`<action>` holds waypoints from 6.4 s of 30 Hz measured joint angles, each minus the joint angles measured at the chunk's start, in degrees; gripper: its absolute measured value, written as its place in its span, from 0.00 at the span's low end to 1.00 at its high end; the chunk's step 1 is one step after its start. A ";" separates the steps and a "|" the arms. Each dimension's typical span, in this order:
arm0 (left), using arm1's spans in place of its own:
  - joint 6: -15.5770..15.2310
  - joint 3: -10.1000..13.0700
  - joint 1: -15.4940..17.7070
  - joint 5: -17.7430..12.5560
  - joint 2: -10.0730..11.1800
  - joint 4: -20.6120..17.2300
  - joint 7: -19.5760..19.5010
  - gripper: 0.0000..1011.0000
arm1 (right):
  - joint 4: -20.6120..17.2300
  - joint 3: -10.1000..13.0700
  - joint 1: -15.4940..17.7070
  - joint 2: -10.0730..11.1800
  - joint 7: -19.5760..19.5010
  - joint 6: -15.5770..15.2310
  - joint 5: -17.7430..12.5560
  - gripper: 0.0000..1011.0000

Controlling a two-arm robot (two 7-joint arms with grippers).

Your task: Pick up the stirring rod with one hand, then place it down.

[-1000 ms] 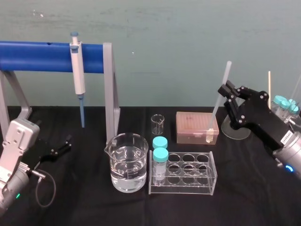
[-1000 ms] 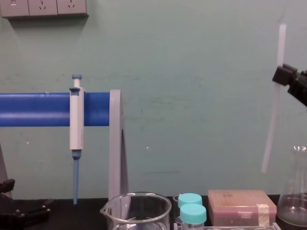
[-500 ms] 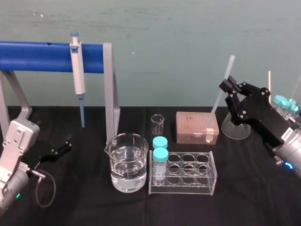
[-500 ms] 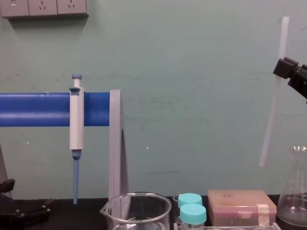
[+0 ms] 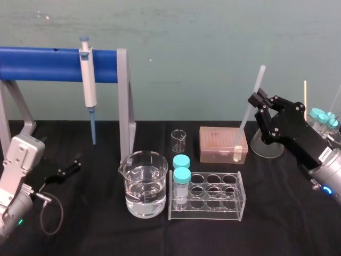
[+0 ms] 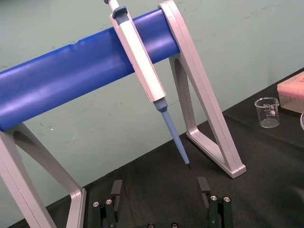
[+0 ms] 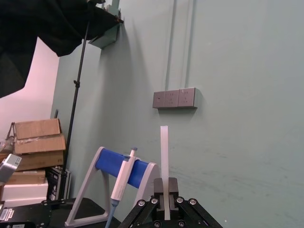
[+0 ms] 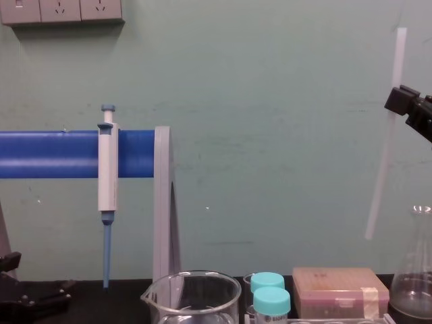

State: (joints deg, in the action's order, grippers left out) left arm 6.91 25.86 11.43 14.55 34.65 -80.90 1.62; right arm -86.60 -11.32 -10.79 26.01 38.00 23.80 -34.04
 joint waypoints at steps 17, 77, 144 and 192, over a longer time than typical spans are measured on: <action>0.00 0.00 0.00 0.00 0.00 0.00 0.00 0.99 | -1.00 0.16 0.89 0.63 0.05 -1.81 0.04 0.06; 0.00 0.00 0.00 0.00 0.00 0.00 0.00 0.99 | -1.20 -1.69 0.53 3.69 1.45 -7.42 -1.41 0.06; 0.00 0.00 0.00 0.00 0.00 0.00 0.00 0.99 | 12.73 -7.96 -2.09 1.83 1.02 -9.98 1.84 0.05; 0.00 0.00 0.00 0.00 0.00 0.00 0.00 0.99 | 4.80 1.70 7.23 -1.78 -24.78 -16.67 9.30 0.99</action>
State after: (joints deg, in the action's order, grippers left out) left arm 6.91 25.86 11.43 14.55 34.64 -80.90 1.62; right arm -81.80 -9.61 -3.56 24.24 13.23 7.13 -24.74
